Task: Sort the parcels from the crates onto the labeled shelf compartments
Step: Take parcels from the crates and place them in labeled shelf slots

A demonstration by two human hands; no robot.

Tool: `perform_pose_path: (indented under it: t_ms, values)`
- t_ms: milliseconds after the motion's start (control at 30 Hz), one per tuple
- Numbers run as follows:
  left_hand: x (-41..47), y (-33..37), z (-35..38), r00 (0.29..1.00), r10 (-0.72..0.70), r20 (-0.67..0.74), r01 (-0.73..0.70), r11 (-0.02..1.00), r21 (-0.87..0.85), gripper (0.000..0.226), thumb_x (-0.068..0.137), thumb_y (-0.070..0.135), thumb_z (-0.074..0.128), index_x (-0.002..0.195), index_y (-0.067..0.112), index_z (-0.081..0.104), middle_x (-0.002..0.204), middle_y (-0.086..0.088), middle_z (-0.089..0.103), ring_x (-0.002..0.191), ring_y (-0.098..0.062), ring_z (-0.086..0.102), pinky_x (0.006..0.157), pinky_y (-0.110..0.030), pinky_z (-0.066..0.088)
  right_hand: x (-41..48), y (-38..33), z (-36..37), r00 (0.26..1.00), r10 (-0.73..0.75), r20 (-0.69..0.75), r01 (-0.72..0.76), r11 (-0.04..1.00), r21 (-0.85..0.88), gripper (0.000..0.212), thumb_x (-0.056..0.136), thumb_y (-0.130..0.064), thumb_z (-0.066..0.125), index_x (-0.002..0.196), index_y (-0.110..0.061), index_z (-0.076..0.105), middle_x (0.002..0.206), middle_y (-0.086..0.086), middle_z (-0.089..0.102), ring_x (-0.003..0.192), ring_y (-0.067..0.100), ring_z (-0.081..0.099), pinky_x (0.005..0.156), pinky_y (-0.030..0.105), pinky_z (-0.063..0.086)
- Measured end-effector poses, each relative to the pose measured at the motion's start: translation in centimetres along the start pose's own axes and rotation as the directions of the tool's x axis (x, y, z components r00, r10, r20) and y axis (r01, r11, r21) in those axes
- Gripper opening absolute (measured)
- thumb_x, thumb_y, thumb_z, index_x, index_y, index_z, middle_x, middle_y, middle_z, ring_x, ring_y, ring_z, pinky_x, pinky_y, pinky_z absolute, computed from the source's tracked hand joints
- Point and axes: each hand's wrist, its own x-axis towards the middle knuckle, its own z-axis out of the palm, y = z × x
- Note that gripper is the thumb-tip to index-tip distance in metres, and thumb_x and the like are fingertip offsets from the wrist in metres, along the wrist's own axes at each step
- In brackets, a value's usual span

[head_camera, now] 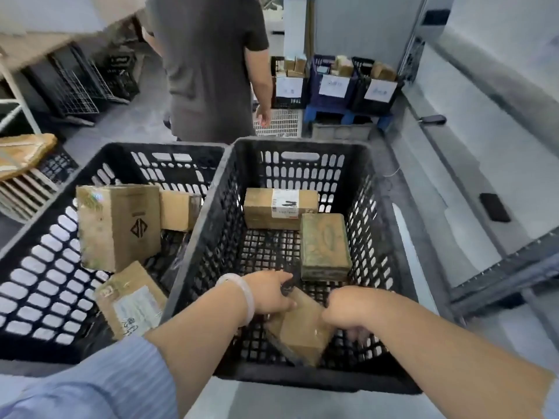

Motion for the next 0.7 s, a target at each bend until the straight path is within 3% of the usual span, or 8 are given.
perform_pose_path:
  t_ms: [67, 167, 267, 367, 433, 533, 600, 700]
  values:
    - [0.6, -0.5, 0.2, 0.998, -0.011, 0.060, 0.013, 0.999, -0.032, 0.072, 0.096, 0.049, 0.057, 0.157, 0.027, 0.026, 0.158, -0.001, 0.036, 0.142, -0.022, 0.038, 0.116, -0.032, 0.033, 1.4, -0.3, 0.6, 0.994, 0.073, 0.076, -0.084, 0.984, 0.155, 0.045, 0.096, -0.031, 0.049, 0.123, 0.005, 0.051, 0.108, 0.023, 0.067, 0.074, 0.030, 0.070, 0.071, 0.040, 0.060]
    - [1.0, -1.2, 1.0, 0.994, -0.009, 0.106, 0.023, 0.991, -0.129, 0.070, 0.095, 0.046, 0.059, 0.155, 0.026, 0.029, 0.152, 0.000, 0.044, 0.131, -0.021, 0.050, 0.104, -0.028, 0.042, 2.6, -0.2, 1.3, 0.988, 0.118, 0.101, -0.148, 0.912, 0.383, 0.046, 0.097, -0.030, 0.051, 0.127, 0.004, 0.049, 0.093, 0.017, 0.062, 0.065, 0.022, 0.067, 0.058, 0.033, 0.057]
    - [1.1, -1.9, 1.1, 0.999, -0.020, 0.032, 0.029, 0.956, -0.291, 0.065, 0.094, 0.039, 0.062, 0.152, 0.026, 0.036, 0.143, -0.001, 0.052, 0.110, -0.017, 0.059, 0.088, -0.026, 0.049, 3.2, 0.3, 1.1, 0.994, 0.110, 0.006, -0.094, 0.826, 0.555, 0.038, 0.095, -0.029, 0.055, 0.123, -0.002, 0.053, 0.093, 0.012, 0.065, 0.079, 0.020, 0.070, 0.071, 0.034, 0.060]
    - [1.0, -2.3, 0.5, 0.997, -0.035, -0.076, -0.006, 0.873, -0.488, 0.069, 0.083, 0.042, 0.067, 0.147, 0.029, 0.045, 0.131, 0.000, 0.062, 0.104, -0.016, 0.065, 0.089, -0.033, 0.056, 2.8, 0.4, 0.2, 0.990, 0.077, -0.115, 0.022, 0.733, 0.680, 0.047, 0.092, -0.028, 0.057, 0.136, -0.013, 0.050, 0.117, 0.008, 0.063, 0.094, 0.019, 0.067, 0.084, 0.035, 0.058]
    - [0.5, -2.2, -0.2, 0.986, -0.053, -0.159, -0.052, 0.807, -0.588, 0.072, 0.080, 0.040, 0.069, 0.147, 0.030, 0.045, 0.126, 0.002, 0.063, 0.102, -0.016, 0.066, 0.090, -0.036, 0.058, 1.9, 0.3, -0.5, 0.965, 0.055, -0.257, 0.144, 0.705, 0.694, 0.061, 0.089, -0.031, 0.063, 0.145, -0.020, 0.040, 0.126, 0.003, 0.057, 0.104, 0.019, 0.062, 0.089, 0.038, 0.056]
    - [-0.2, -2.3, -1.6, 0.964, -0.091, -0.251, -0.120, 0.695, -0.709, 0.069, 0.087, 0.029, 0.071, 0.149, 0.029, 0.041, 0.125, 0.003, 0.064, 0.108, -0.015, 0.064, 0.097, -0.033, 0.054, 0.3, 0.1, -1.1, 0.903, 0.009, -0.429, 0.324, 0.643, 0.694, 0.079, 0.085, -0.031, 0.070, 0.151, -0.024, 0.028, 0.132, 0.000, 0.055, 0.104, 0.015, 0.060, 0.091, 0.038, 0.055]
    - [-0.8, -2.3, -2.4, 0.946, -0.107, -0.307, -0.176, 0.626, -0.760, 0.062, 0.083, 0.030, 0.073, 0.141, 0.029, 0.051, 0.120, 0.005, 0.068, 0.107, -0.015, 0.066, 0.099, -0.035, 0.053, -0.9, 0.0, -1.6, 0.868, -0.015, -0.497, 0.402, 0.609, 0.684, 0.083, 0.084, -0.029, 0.072, 0.152, -0.024, 0.025, 0.136, -0.002, 0.054, 0.110, 0.013, 0.058, 0.097, 0.038, 0.052]
    - [-2.3, -1.8, -3.8, 0.935, -0.120, -0.334, -0.238, 0.485, -0.841, 0.030, 0.090, 0.018, 0.067, 0.119, 0.025, 0.067, 0.106, 0.004, 0.076, 0.096, -0.015, 0.072, 0.091, -0.038, 0.058, -2.5, -0.1, -2.3, 0.798, -0.088, -0.596, 0.512, 0.620, 0.594, 0.082, 0.083, -0.025, 0.073, 0.152, -0.025, 0.029, 0.143, -0.009, 0.049, 0.115, 0.000, 0.050, 0.089, 0.015, 0.043]
